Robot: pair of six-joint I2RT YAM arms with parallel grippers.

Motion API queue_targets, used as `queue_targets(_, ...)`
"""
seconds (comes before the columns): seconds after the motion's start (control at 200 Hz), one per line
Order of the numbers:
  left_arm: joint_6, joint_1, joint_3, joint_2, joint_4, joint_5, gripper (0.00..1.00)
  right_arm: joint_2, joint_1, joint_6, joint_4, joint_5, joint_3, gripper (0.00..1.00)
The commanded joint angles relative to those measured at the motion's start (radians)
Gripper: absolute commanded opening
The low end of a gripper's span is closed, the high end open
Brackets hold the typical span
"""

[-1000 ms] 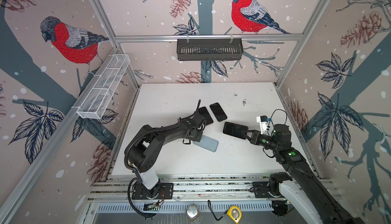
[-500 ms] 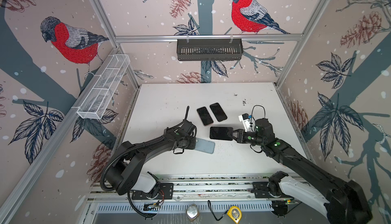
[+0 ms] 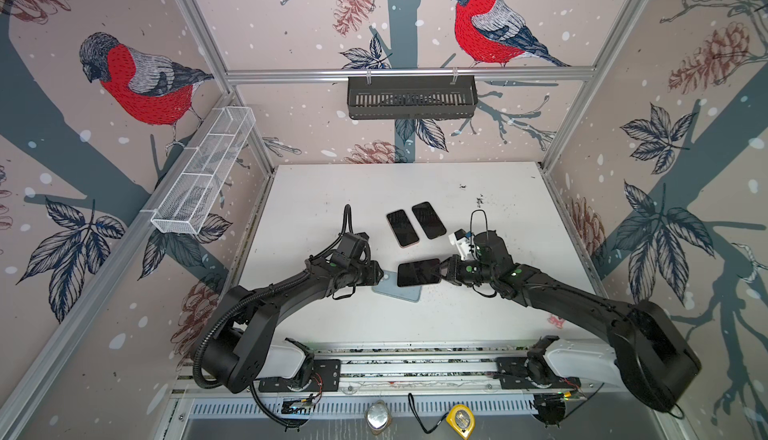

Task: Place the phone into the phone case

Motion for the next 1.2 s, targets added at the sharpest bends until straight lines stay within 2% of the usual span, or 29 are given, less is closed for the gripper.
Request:
queue_targets(0.0,-0.017,0.002,-0.016,0.023,0.054,0.01,0.4,0.025,0.005,0.082,0.135,-0.059,-0.021,0.0)
queue_targets(0.145,-0.045,0.003,-0.052,0.034,0.092,0.003,0.4,0.056,0.013,0.132,0.215,-0.088,-0.06,0.0)
queue_targets(0.32,-0.093,-0.005,-0.09,0.028,0.16,0.06,0.4,0.061,0.012,0.104,0.171,-0.08,-0.056,0.0)
queue_targets(0.55,-0.16,-0.087,-0.076,0.045,0.201,0.082,0.4,0.053,-0.019,0.074,0.124,-0.086,-0.054,0.0)
queue_targets(0.66,-0.189,-0.092,-0.077,0.049,0.24,0.108,0.41,0.036,-0.034,0.057,0.104,-0.092,-0.058,0.0)
queue_targets(0.926,-0.164,-0.093,-0.059,0.062,0.218,0.099,0.41,0.014,-0.037,0.041,0.1,-0.116,-0.07,0.0)
queue_targets(1.196,-0.154,-0.089,-0.084,0.064,0.24,0.095,0.33,0.03,-0.02,0.071,0.137,-0.095,-0.105,0.0)
